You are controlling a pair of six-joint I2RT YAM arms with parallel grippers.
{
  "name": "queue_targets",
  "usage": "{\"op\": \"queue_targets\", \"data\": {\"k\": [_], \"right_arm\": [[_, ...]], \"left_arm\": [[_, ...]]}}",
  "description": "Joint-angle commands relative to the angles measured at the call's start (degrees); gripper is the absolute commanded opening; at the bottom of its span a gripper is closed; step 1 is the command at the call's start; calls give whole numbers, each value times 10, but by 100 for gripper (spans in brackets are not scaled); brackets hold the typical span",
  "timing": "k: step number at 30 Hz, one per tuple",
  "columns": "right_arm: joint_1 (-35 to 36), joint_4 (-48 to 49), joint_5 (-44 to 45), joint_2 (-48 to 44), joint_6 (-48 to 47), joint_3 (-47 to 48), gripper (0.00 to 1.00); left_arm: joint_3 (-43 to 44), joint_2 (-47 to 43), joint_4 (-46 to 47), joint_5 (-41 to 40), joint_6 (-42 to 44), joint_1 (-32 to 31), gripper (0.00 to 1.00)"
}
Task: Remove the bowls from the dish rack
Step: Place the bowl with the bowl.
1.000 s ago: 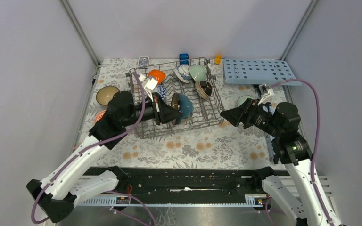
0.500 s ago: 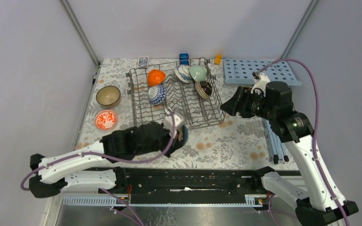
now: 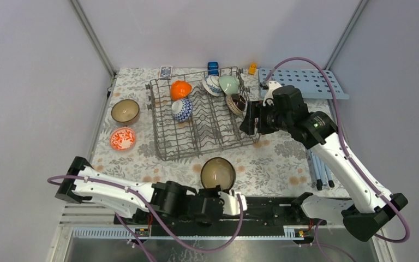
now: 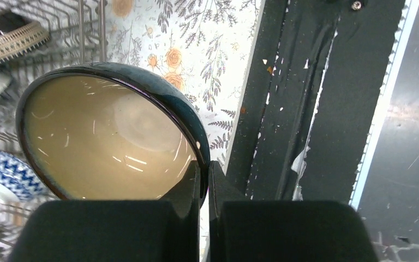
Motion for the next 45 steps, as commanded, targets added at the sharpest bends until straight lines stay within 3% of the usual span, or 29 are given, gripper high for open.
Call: {"op": "queue_targets", "data": {"k": [1, 5, 10, 16, 25, 36, 41, 45], "right_arm": [[13, 13, 5, 2, -18, 15, 76], [24, 27, -43, 4, -20, 7, 76], [48, 3, -38, -6, -36, 13, 74], [158, -37, 58, 8, -31, -14, 72], [293, 15, 133, 13, 33, -120, 67], [345, 2, 199, 31, 48, -131, 59], [371, 10, 202, 26, 46, -129, 65], [386, 11, 210, 25, 47, -136, 64]], "left_arm": [[-9, -1, 54, -61, 113, -41, 0], [-39, 20, 53, -57, 167, -73, 0], [-61, 26, 56, -27, 211, -82, 0], [-87, 18, 79, -10, 255, -87, 0], [-103, 28, 103, -60, 270, -114, 0], [-108, 35, 108, -42, 265, -131, 0], [-110, 32, 108, -25, 264, -131, 0], [-113, 32, 106, -17, 262, -131, 0]]}}
